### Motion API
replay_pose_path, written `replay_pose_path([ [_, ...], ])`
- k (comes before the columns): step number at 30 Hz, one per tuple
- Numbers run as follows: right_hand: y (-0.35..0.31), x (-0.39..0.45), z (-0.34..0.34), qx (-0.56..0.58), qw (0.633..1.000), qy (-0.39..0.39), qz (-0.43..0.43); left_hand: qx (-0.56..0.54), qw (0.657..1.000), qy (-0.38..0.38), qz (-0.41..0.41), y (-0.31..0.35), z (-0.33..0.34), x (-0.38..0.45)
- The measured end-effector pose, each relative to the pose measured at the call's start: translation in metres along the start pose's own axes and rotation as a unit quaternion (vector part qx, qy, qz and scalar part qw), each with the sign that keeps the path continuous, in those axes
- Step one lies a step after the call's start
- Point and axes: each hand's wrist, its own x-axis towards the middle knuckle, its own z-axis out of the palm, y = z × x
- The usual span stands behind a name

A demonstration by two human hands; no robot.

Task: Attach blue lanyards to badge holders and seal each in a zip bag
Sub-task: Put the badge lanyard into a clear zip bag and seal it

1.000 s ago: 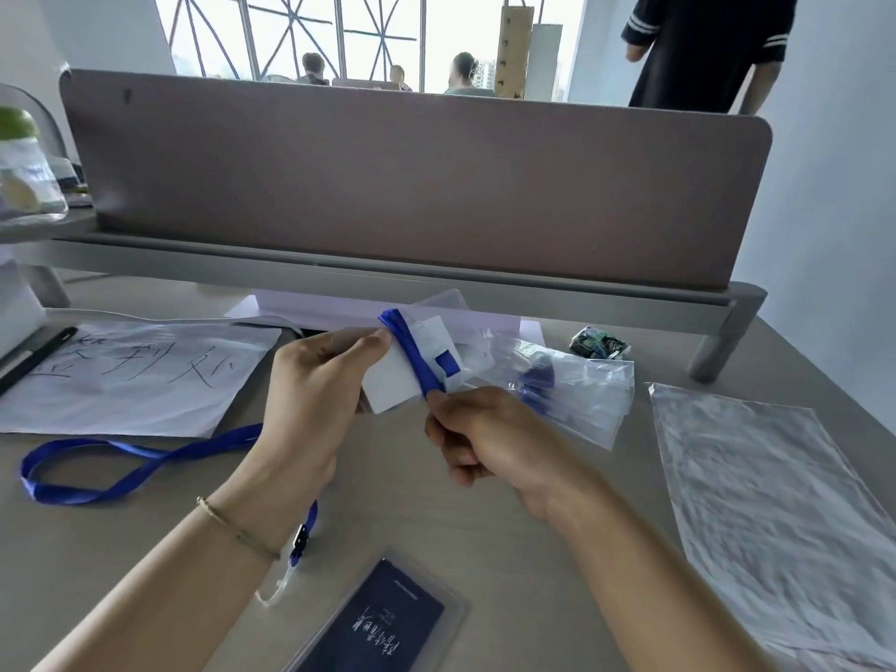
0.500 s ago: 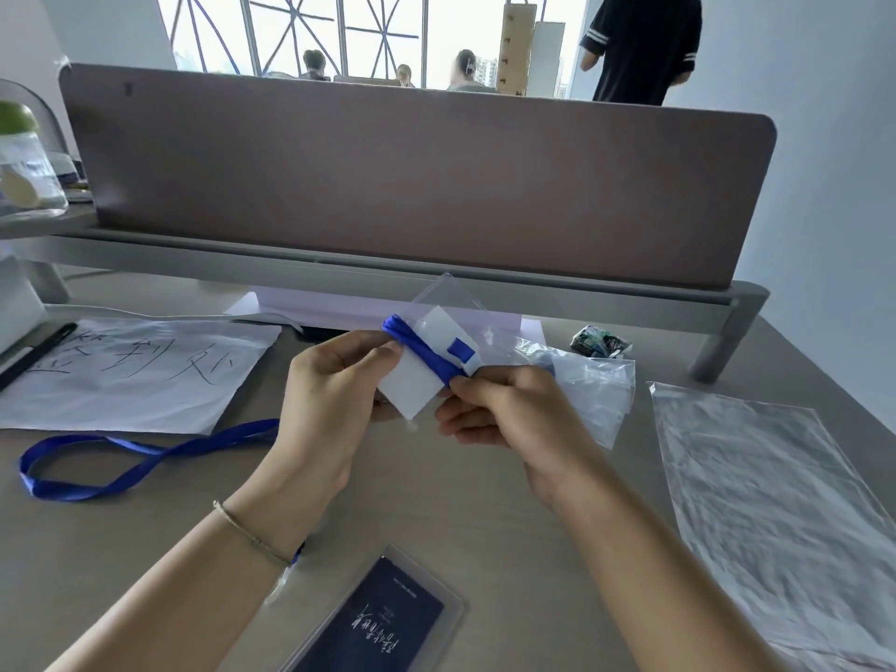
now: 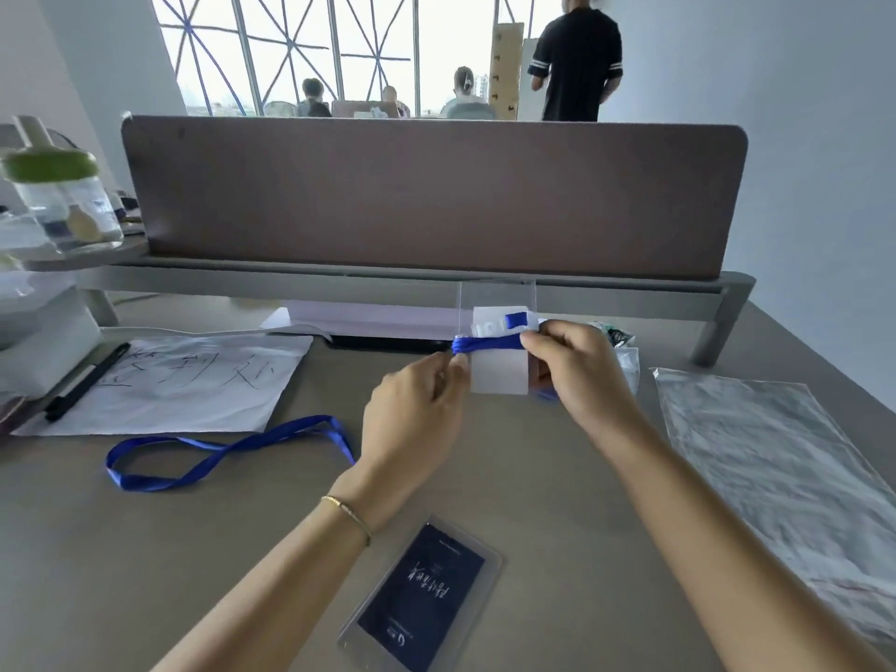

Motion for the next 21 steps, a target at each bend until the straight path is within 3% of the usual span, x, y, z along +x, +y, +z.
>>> replay_pose_path([
  [12, 0.014, -0.081, -0.133, 0.008, 0.99, 0.128, 0.059, 0.011, 0.984, -0.127, 0.122, 0.063, 0.048, -0.05],
  [21, 0.03, -0.15, -0.221, 0.022, 0.968, 0.226, 0.105, 0.01, 0.937, -0.237, 0.257, 0.13, 0.112, -0.085],
])
